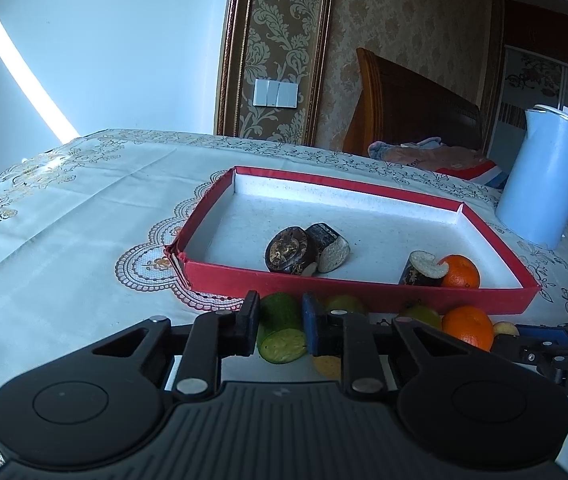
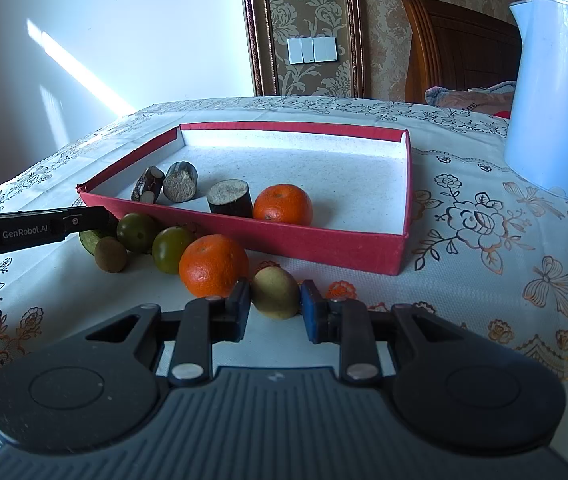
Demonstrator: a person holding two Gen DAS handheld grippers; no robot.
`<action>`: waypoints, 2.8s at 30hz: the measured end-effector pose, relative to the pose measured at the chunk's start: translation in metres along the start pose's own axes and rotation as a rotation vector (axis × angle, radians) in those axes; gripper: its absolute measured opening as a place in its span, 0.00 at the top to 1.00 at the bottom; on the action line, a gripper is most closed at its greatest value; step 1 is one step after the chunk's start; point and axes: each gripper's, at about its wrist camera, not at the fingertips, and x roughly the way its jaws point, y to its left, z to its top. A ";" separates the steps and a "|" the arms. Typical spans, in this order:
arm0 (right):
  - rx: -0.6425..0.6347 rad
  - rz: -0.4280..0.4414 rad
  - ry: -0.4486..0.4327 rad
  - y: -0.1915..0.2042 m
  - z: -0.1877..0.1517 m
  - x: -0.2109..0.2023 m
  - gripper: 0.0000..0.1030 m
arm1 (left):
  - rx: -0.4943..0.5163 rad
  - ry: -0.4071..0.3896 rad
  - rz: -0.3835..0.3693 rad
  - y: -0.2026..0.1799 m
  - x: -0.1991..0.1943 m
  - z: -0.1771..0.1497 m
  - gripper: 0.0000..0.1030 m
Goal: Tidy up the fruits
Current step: 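Close left gripper on cucumber piece while right gripper closes on round fruit, then carry cucumber piece with left gripper while right gripper carries round fruit into tray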
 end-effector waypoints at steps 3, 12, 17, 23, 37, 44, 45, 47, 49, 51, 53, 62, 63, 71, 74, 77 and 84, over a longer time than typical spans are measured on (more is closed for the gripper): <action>0.000 0.000 0.000 0.000 0.000 0.000 0.75 | 0.007 0.002 0.003 -0.001 -0.001 0.000 0.78; 0.004 0.005 0.002 0.000 0.000 0.000 0.75 | 0.001 0.035 0.009 -0.001 -0.010 -0.007 0.71; 0.004 0.007 0.003 0.000 0.000 0.000 0.75 | 0.005 0.041 0.037 0.003 -0.014 -0.010 0.55; 0.005 0.007 0.005 0.000 0.000 0.000 0.75 | 0.024 0.052 0.079 -0.007 -0.002 -0.004 0.55; 0.012 0.011 0.007 -0.001 0.000 0.001 0.75 | -0.043 0.067 0.023 0.000 0.001 -0.005 0.65; 0.012 0.011 0.008 -0.001 0.000 0.001 0.75 | -0.055 0.064 -0.007 0.003 0.001 -0.005 0.72; 0.012 0.011 0.008 -0.001 0.000 0.001 0.75 | -0.057 0.061 -0.010 0.003 0.001 -0.005 0.72; 0.012 0.011 0.008 -0.001 0.000 0.001 0.75 | -0.057 0.057 -0.005 0.003 0.000 -0.005 0.72; 0.012 0.011 0.007 -0.001 0.000 0.001 0.75 | -0.051 0.045 0.003 0.002 -0.001 -0.005 0.72; 0.014 0.009 0.004 -0.002 0.000 0.000 0.75 | -0.034 0.026 0.010 -0.001 -0.004 -0.005 0.72; 0.013 0.009 0.003 -0.002 0.000 0.000 0.76 | -0.017 0.010 0.016 -0.004 -0.007 -0.005 0.72; 0.017 -0.003 -0.010 -0.002 0.000 -0.003 0.75 | 0.045 -0.076 0.052 -0.014 -0.020 -0.005 0.72; 0.017 -0.006 -0.013 -0.002 0.000 -0.003 0.75 | 0.048 -0.081 0.054 -0.014 -0.021 -0.006 0.72; 0.020 -0.012 -0.051 -0.002 0.001 -0.010 0.75 | 0.077 -0.116 0.059 -0.019 -0.024 -0.002 0.72; 0.031 -0.013 -0.070 -0.003 0.002 -0.012 0.75 | 0.084 -0.126 0.053 -0.023 -0.024 0.001 0.72; 0.037 -0.016 -0.083 -0.004 0.004 -0.013 0.75 | 0.091 -0.139 0.045 -0.027 -0.024 0.007 0.72; 0.043 -0.037 -0.130 -0.006 0.018 -0.016 0.75 | 0.131 -0.160 -0.003 -0.048 -0.017 0.019 0.72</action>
